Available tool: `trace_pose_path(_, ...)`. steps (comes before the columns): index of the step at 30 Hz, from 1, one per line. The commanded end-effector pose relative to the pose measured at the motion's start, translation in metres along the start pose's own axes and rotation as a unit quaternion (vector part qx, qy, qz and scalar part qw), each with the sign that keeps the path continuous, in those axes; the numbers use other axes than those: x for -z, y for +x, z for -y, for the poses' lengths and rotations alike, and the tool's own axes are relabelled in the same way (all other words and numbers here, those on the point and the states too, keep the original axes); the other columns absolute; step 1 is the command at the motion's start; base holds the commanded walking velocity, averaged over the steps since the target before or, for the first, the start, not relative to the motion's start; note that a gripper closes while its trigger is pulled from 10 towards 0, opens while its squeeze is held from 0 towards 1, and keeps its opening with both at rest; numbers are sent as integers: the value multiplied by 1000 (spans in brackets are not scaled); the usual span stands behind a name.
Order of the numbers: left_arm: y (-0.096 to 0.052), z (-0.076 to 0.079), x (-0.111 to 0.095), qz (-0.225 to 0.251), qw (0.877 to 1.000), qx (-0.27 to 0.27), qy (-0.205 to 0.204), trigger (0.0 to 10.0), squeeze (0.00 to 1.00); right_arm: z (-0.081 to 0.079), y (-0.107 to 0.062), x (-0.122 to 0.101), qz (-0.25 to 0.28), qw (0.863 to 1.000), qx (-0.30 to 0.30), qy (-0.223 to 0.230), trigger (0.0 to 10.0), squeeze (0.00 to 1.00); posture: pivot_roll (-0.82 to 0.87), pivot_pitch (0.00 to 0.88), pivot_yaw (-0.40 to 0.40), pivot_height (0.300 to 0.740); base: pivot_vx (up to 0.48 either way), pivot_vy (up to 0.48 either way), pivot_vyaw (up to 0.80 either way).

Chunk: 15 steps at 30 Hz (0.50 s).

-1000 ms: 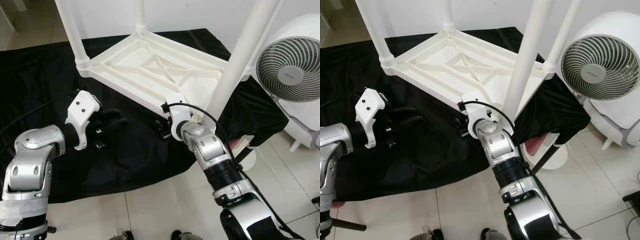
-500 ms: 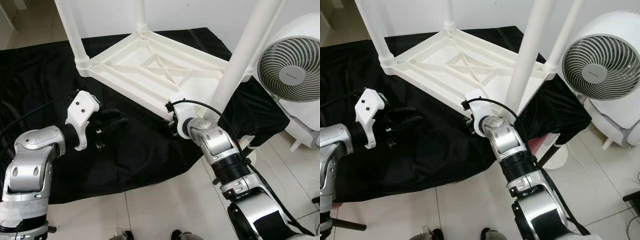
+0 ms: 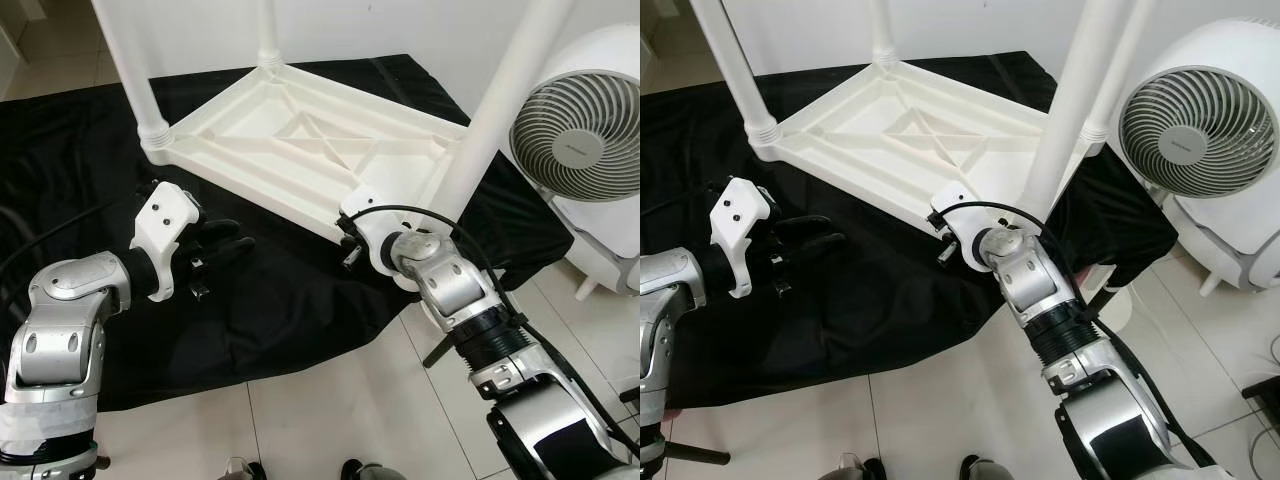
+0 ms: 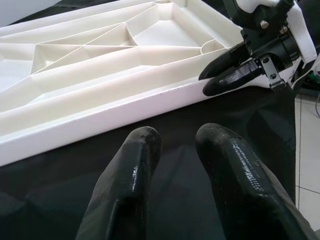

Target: Building children table

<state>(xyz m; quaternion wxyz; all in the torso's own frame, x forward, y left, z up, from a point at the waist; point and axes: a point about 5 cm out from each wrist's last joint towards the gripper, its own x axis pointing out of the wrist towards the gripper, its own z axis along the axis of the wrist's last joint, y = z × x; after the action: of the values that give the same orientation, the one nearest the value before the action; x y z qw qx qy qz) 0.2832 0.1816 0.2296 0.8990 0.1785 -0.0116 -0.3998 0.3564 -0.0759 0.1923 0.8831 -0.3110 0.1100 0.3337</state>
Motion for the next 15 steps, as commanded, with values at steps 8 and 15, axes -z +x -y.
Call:
trace_pose_path(8,-2,-6,1,-4,996,-88,-4,10000,0,-35,1,-17,92,983,-132,-85,10000,0,-47,169,35,740,0,0,0)
trace_pose_path(15,-3,-6,0,-4,996,-90,-4,10000,0,-50,-5,-30,154,960,-186,-139,10000,0,-44,165,33,740,0,0,0)
